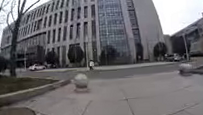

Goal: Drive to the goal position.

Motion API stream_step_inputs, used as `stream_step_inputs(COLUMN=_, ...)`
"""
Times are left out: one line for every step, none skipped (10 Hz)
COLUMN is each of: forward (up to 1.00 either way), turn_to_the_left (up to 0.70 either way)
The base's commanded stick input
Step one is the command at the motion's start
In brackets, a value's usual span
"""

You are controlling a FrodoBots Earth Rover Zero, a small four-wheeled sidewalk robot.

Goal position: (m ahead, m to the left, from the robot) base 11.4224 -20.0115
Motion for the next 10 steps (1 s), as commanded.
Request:
stream_step_inputs(forward=0.70, turn_to_the_left=-0.14)
stream_step_inputs(forward=0.70, turn_to_the_left=-0.14)
stream_step_inputs(forward=0.70, turn_to_the_left=-0.14)
stream_step_inputs(forward=0.70, turn_to_the_left=-0.14)
stream_step_inputs(forward=0.70, turn_to_the_left=-0.14)
stream_step_inputs(forward=0.70, turn_to_the_left=-0.14)
stream_step_inputs(forward=0.70, turn_to_the_left=-0.14)
stream_step_inputs(forward=0.70, turn_to_the_left=-0.14)
stream_step_inputs(forward=0.70, turn_to_the_left=-0.14)
stream_step_inputs(forward=0.70, turn_to_the_left=-0.14)
